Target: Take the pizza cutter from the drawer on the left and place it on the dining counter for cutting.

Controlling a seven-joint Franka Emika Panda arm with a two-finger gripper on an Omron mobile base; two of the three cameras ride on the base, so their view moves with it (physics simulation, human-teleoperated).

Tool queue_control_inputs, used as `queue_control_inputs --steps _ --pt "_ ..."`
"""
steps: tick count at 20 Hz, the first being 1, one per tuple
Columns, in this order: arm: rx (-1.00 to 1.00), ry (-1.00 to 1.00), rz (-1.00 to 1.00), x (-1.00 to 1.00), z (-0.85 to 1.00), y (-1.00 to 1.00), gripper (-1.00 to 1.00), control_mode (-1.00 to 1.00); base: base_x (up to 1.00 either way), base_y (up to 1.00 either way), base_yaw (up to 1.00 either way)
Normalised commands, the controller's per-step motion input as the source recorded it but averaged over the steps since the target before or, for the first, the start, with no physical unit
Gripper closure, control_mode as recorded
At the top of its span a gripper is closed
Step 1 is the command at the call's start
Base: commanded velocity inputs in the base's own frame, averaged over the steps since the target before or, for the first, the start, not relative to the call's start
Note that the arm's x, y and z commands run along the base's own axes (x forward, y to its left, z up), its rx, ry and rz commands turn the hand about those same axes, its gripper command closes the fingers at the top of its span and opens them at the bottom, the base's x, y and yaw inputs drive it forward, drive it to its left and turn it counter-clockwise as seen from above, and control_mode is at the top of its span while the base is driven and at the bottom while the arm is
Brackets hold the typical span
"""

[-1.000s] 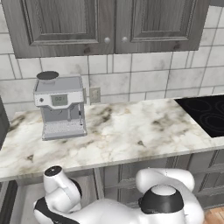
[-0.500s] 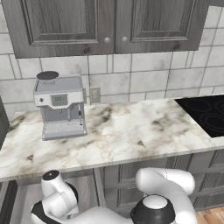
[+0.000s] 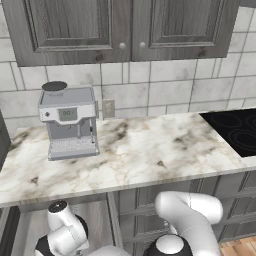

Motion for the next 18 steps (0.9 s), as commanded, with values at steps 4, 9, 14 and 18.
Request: queue_control_inputs --steps 4,9,14,18 --pt "0.00 0.00 0.00 0.00 -0.23 0.00 -1.00 -1.00 0.00 0.00 0.00" --pt "0.00 0.00 0.00 0.00 -0.22 0.00 -1.00 -1.00 0.00 0.00 0.00" --pt "0.00 0.00 0.00 0.00 -0.21 0.02 -1.00 -1.00 0.00 0.00 0.00" --pt "0.00 0.00 0.00 0.00 -0.25 0.03 -1.00 -1.00 0.00 0.00 0.00"
